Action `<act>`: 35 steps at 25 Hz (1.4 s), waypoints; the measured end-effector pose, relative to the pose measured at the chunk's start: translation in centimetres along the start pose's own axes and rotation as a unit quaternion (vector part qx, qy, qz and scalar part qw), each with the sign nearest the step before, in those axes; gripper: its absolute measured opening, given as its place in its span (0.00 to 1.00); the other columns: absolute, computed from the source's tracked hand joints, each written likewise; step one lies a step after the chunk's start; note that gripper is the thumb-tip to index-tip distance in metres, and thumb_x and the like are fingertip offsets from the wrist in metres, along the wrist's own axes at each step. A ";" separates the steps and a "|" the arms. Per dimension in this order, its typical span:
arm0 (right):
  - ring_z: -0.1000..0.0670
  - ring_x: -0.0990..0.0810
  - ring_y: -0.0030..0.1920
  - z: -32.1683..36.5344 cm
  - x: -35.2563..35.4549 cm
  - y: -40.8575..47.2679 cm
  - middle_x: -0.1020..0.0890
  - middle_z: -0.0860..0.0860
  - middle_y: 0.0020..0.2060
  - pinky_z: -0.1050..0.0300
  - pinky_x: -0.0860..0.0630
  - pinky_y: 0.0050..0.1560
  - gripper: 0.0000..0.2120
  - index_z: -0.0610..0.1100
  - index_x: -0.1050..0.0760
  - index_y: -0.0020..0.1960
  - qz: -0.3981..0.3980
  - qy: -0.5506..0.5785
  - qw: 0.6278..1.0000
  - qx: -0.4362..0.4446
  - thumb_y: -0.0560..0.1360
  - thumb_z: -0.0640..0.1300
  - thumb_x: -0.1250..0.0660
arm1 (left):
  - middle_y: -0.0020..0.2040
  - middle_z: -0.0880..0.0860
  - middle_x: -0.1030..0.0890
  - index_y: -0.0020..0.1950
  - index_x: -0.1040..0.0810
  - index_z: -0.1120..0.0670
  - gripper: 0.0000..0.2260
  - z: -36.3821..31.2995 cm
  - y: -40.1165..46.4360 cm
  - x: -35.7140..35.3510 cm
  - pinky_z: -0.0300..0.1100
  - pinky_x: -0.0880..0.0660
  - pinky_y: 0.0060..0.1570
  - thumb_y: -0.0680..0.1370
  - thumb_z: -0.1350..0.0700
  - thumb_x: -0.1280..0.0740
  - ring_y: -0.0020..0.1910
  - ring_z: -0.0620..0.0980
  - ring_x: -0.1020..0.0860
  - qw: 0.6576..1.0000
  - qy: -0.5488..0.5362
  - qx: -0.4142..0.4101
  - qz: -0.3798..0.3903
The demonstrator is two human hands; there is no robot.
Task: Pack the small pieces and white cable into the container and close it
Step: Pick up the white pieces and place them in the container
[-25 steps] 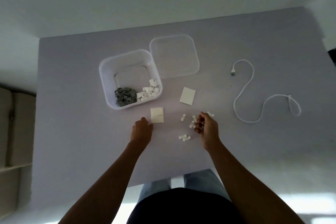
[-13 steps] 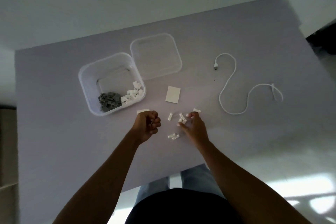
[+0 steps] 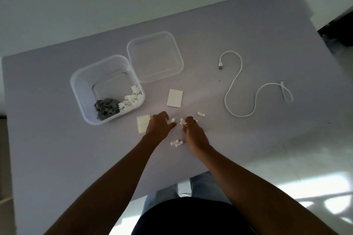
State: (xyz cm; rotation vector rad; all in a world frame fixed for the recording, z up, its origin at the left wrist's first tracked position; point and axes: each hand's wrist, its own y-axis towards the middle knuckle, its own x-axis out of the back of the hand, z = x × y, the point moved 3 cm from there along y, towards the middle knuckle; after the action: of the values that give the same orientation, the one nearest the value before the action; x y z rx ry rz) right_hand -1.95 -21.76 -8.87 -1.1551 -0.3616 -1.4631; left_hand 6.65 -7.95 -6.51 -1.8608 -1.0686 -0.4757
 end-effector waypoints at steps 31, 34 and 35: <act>0.52 0.41 0.24 -3.6 3.7 0.9 0.35 0.49 0.25 0.59 0.43 0.26 0.12 0.42 0.23 0.35 -0.033 0.610 0.753 -0.246 0.74 0.34 0.40 | 0.36 0.51 0.25 0.43 0.24 0.59 0.14 -0.3 2.5 -0.6 0.42 0.34 0.37 0.79 0.48 0.35 0.34 0.49 0.28 0.995 -0.090 -0.002 0.035; 0.51 0.40 0.23 -3.5 4.5 0.8 0.34 0.47 0.24 0.60 0.44 0.27 0.14 0.41 0.28 0.30 -0.015 0.719 0.653 -0.240 0.71 0.33 0.47 | 0.29 0.50 0.36 0.38 0.33 0.53 0.11 -0.9 2.1 -0.5 0.40 0.42 0.26 0.81 0.55 0.40 0.26 0.46 0.40 0.907 -0.374 0.117 0.155; 0.51 0.41 0.23 -3.4 4.8 0.8 0.33 0.47 0.24 0.59 0.44 0.27 0.13 0.41 0.31 0.30 -0.010 0.735 0.638 -0.230 0.71 0.35 0.47 | 0.29 0.50 0.39 0.36 0.37 0.52 0.12 -1.0 1.8 -0.4 0.39 0.46 0.25 0.79 0.57 0.42 0.26 0.46 0.43 0.864 -0.444 0.146 0.187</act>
State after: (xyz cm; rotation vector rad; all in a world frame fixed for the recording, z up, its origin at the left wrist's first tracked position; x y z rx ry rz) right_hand -1.92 -27.38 -6.88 0.0325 1.2048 -2.0696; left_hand 8.09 -9.38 -7.18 -1.9496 -1.2028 0.8221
